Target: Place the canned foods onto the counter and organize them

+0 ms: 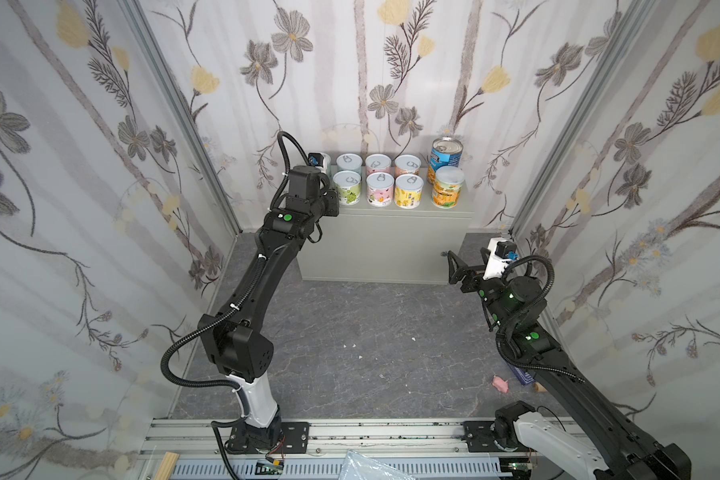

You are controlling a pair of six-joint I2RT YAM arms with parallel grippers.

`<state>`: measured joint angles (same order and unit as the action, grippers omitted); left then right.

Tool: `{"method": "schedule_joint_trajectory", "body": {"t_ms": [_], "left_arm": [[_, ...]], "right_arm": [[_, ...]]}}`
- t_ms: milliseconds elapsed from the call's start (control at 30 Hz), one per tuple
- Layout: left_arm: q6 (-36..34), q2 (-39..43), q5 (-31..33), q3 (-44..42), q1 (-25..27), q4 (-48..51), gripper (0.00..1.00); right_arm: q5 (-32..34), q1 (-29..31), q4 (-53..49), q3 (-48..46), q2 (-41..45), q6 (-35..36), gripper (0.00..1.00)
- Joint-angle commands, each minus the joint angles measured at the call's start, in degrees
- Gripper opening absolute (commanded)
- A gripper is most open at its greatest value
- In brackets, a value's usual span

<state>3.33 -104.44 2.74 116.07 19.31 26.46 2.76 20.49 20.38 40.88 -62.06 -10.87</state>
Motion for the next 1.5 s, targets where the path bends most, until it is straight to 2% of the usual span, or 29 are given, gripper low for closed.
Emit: {"method": "schedule_joint_trajectory", "body": {"t_ms": [0, 100, 200, 333, 400, 533, 633, 733, 867, 1000, 1133, 1267, 1333, 1400, 1467], "left_arm": [[0.0, -2.5, -1.0, 3.6, 0.0, 0.1, 0.34], [0.0, -4.3, -1.3, 6.9, 0.1, 2.0, 0.34], [-0.3, -3.3, -0.2, 6.5, 0.0, 2.2, 0.34], [-1.0, 2.3, 4.4, -0.1, 0.0, 0.1, 0.39], [-1.5, 6.4, 6.7, -5.0, 0.1, -1.9, 0.44], [-2.5, 17.4, 14.6, -20.2, -0.3, -9.5, 0.53], [-1.9, 25.6, 20.5, -34.2, -1.8, -15.8, 0.6], [-0.4, 31.6, 26.0, -46.3, -3.9, -18.7, 0.73], [2.4, 37.9, 33.2, -60.8, -6.5, -22.9, 1.0], [7.2, 41.9, 38.0, -72.7, -10.2, -27.1, 1.0], [8.8, 44.9, 38.6, -83.2, -13.8, -34.3, 1.0], [9.1, 44.4, 35.3, -90.1, -17.4, -40.3, 1.0], [9.1, 42.5, 31.1, -91.3, -19.0, -42.1, 1.0], [8.8, 39.2, 27.1, -91.9, -19.8, -44.7, 1.0], [8.0, 35.9, 24.5, -92.4, -19.8, -49.1, 1.0]], "right_arm": [[-0.1, 0.0, 0.0, -0.1, 0.3, 0.0, 1.0], [0.0, 0.0, -0.3, -0.2, 0.3, 0.1, 1.0], [0.2, -0.1, -0.6, -0.1, 0.5, 0.5, 1.0], [1.0, 0.0, -0.5, -0.3, 0.5, 1.0, 1.0], [3.5, -0.1, 0.1, -0.9, 1.0, 0.9, 1.0], [12.7, -1.3, 4.6, -5.2, 2.8, 3.1, 1.0], [19.5, -4.7, 7.2, -9.2, 3.5, 3.0, 1.0], [23.3, -8.9, 9.9, -12.9, 3.7, 2.7, 1.0], [26.5, -13.0, 13.4, -17.0, 2.6, 3.0, 1.0], [28.8, -14.9, 16.0, -20.0, 0.4, 2.9, 1.0], [27.4, -16.1, 22.2, -23.7, -2.6, 3.2, 1.0], [25.6, -17.3, 27.3, -26.2, -7.6, 2.9, 1.0], [22.2, -18.1, 31.3, -27.2, -10.6, 3.2, 1.0], [15.3, -19.1, 30.9, -26.0, -11.7, 4.6, 1.0], [9.3, -19.5, 39.3, -28.1, -13.2, 7.0, 1.0]]}}
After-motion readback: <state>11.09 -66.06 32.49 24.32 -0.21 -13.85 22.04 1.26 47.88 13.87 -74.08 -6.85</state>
